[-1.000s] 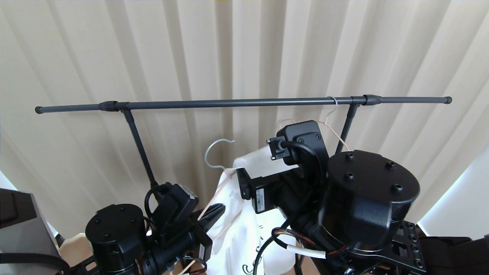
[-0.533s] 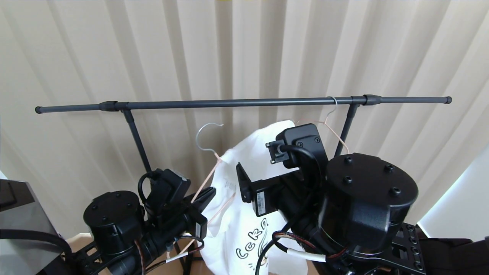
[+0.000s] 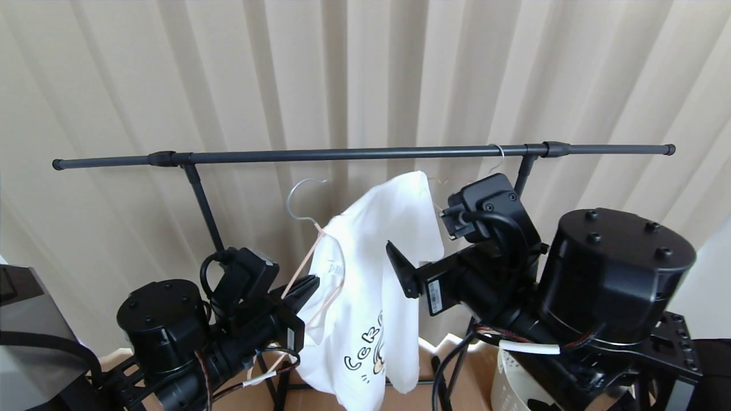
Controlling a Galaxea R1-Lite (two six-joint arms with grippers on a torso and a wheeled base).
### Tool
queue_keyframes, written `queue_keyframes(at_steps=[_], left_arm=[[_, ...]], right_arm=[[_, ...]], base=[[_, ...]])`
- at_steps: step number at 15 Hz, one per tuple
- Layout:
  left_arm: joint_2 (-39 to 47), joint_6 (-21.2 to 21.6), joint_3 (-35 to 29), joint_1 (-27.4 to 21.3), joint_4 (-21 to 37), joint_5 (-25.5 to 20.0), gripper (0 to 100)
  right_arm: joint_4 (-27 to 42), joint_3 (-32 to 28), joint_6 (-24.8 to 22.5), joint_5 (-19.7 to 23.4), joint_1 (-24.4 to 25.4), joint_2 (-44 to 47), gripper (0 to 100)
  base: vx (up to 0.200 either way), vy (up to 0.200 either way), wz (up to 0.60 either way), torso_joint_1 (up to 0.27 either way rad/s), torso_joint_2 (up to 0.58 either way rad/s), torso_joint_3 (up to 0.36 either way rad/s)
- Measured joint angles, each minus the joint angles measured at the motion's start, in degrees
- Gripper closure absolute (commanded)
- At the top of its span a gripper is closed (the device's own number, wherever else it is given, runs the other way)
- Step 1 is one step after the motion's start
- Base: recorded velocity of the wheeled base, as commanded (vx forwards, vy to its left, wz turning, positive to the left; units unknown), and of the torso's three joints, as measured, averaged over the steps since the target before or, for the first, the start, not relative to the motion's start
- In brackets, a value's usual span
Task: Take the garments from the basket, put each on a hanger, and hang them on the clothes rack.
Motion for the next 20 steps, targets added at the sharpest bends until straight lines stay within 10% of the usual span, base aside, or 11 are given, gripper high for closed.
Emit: queue_keyframes(at_steps=[3,11,16,20], left_arm=[[-0.3,4.5,1.0,4.6,0.0,-10.3,100],[-0.1,12.8,5.9,4.4,0.0,-16.1,100],[0.7,14.1,7.5,0.1,0.0,-16.0,100],[0.6,14.0,8.0,-1.7,0.0,-15.8,100]], right_arm=[[11.3,1.6,-4.0,10.2,-4.3,-6.3,0],[58.1,-15.4,-27.8,46.2,-24.0,-14.1,0],[78.9,-32.7,-41.1,54.1,-28.2,-6.8,0],[80.4,-36.9,-41.4,57.0,-25.5,-1.2,0]], base=[[0.0,0.0,0.0,0.0,0.0,0.0],[0.0,0.0,0.0,0.0,0.0,0.0],[0.0,0.0,0.0,0.0,0.0,0.0],[0.0,0.0,0.0,0.0,0.0,0.0]])
